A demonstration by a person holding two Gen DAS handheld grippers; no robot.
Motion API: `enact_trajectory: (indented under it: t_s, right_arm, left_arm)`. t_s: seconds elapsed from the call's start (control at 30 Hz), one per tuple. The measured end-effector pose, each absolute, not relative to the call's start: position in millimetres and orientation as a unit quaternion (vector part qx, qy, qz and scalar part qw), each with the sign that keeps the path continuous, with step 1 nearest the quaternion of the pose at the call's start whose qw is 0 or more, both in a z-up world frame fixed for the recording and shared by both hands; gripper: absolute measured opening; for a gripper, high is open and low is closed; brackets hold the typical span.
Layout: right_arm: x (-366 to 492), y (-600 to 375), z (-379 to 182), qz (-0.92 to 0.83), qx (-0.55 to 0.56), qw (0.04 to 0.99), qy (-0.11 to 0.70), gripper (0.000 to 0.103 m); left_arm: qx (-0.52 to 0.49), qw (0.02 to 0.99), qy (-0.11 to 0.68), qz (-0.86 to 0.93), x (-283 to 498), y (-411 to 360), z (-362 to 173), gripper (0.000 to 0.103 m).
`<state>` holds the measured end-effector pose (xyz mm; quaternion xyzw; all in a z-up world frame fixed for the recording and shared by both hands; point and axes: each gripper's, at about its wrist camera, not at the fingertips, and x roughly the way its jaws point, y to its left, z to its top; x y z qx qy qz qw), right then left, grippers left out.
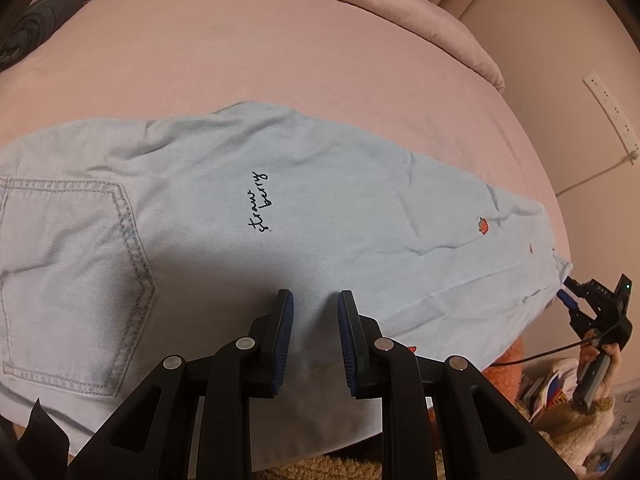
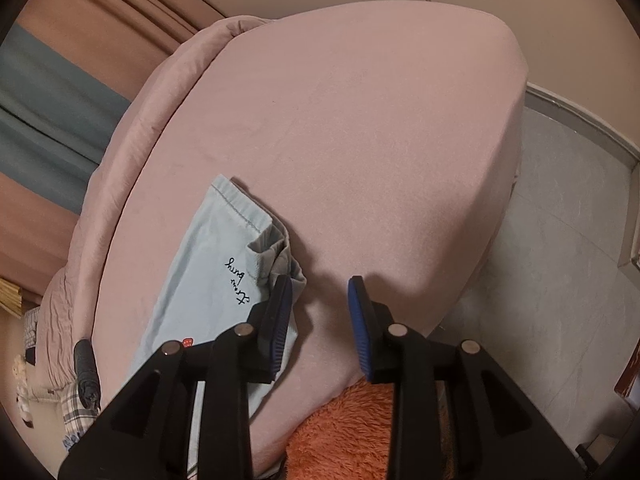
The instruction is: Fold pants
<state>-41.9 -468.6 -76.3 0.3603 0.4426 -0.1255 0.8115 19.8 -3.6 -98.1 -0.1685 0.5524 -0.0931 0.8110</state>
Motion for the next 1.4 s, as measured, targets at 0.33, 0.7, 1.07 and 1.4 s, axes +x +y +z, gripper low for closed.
enact_trajectory:
  t_s: [0.33,0.7,1.07,1.4]
  right_arm:
    - [-40.3,-466.0,-72.6,-0.109,0.361,0.817,0.436,0.031]
    - [-27.6,-467.8,-82.7,-0.098,0.365,0.814,0.442,0.032]
    - [-10.3,-464.9,-83.1,-0.135,0.326,0.829,0.434,0.009]
    - [-11.8,-462.8,-68.5,-0.200,0.261,0.837,0.436,0.017]
  left_arm:
    - [-0.165,0.812,0.553,-0.092,19.4,-4.2,-97.0,0.020]
    - [-0.163,0.811,0.554,-0.093,19.6,-4.6,-97.7,0.021]
    - [-0.166,0.810,0.555,-0.094,20.1,-3.4,-98.0,0.020]
    - [-0.153,0.815,0.552,-0.085,16.7,-6.9,-97.6,0.021]
